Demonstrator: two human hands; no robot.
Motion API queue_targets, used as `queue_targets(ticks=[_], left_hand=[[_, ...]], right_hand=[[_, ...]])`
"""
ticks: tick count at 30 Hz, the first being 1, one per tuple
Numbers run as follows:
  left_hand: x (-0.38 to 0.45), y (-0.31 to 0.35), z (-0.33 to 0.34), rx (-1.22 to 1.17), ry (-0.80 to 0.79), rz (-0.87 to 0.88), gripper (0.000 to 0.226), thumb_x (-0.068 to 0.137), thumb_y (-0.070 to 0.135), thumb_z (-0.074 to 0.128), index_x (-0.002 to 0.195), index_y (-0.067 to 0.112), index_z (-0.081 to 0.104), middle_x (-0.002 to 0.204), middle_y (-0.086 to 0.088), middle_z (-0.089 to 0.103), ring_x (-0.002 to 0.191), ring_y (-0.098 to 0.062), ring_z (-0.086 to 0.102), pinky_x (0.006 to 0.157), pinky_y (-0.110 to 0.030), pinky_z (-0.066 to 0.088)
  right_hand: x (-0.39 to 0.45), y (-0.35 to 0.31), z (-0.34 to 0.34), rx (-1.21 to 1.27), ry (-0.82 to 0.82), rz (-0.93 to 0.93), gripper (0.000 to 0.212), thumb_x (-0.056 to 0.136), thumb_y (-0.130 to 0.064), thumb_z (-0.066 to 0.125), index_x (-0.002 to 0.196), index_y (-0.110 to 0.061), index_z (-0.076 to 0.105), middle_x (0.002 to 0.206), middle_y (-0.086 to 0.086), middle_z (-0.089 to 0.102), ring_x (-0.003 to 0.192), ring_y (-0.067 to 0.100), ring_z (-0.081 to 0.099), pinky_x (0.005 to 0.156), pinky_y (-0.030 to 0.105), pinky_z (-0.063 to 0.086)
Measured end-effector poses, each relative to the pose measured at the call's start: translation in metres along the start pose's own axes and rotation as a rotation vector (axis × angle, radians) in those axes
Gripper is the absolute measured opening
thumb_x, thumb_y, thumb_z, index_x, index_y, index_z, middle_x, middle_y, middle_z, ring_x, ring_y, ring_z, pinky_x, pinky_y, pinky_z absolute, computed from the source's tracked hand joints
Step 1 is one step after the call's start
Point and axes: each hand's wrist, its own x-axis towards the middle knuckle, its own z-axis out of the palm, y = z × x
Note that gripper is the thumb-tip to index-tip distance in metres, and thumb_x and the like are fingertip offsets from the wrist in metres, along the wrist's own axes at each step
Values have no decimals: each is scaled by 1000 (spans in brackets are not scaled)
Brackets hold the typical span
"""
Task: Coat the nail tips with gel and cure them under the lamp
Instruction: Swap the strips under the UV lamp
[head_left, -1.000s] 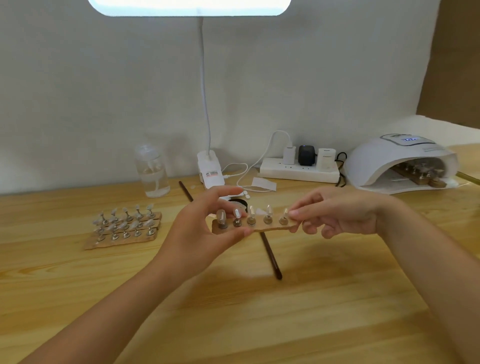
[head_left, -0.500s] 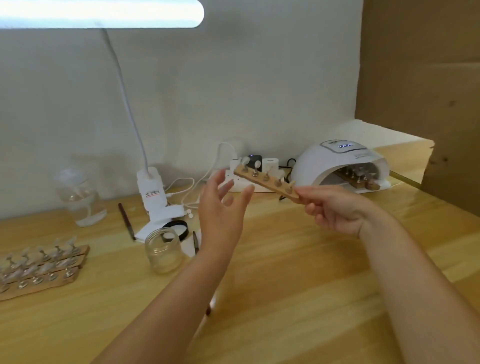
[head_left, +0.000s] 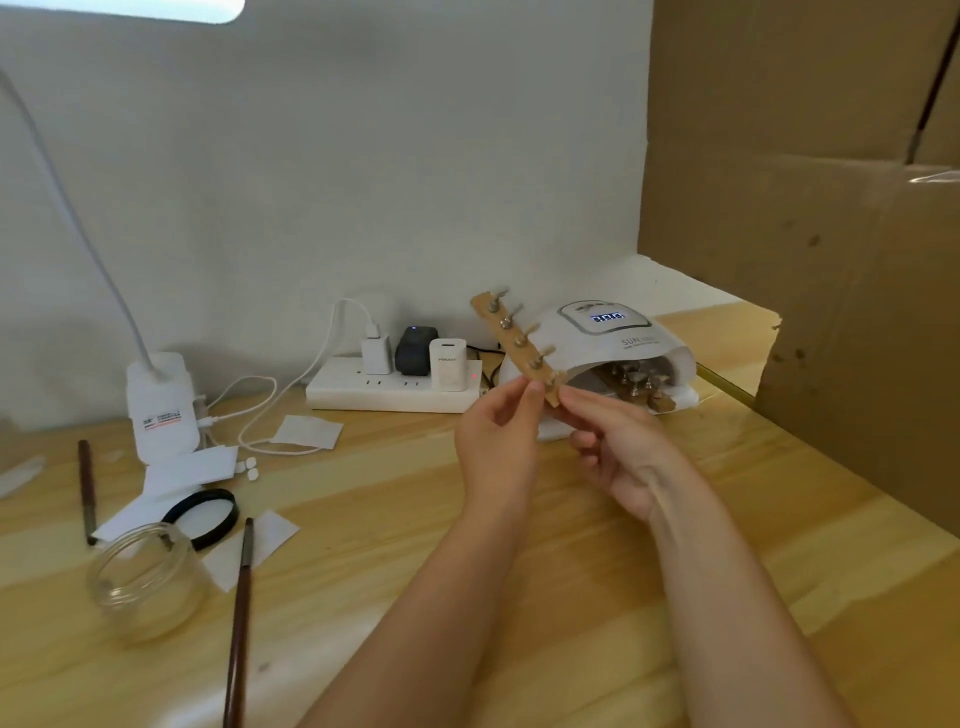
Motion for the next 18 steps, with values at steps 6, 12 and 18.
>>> queue_targets(ticks=[6, 12, 18], left_hand=[[8, -4, 7, -22, -187, -115, 13, 85, 15, 62, 95, 15, 70, 89, 1, 73, 83, -9, 69, 64, -17, 54], [15, 7, -13, 217, -547, -339, 8, 84, 12, 62, 85, 13, 71, 82, -5, 73, 74, -15, 70, 57, -18, 54], [13, 6, -13, 344, -699, -529, 8, 83, 10, 63, 85, 11, 71, 83, -6, 73, 74, -16, 71, 53, -17, 52]], right_hand=[[-3, -12, -32, -46, 121, 7, 15, 83, -31, 63, 87, -17, 69, 71, -3, 72, 40, 1, 51, 35, 12, 36], [-1, -11, -48, 325, 760, -163, 18, 85, -19, 54, 67, -17, 58, 58, -4, 51, 32, 3, 32, 35, 16, 27], [-1, -11, -44, 495, 857, -212, 18, 82, -17, 50, 65, -15, 55, 56, -4, 42, 34, 6, 28, 35, 15, 22]])
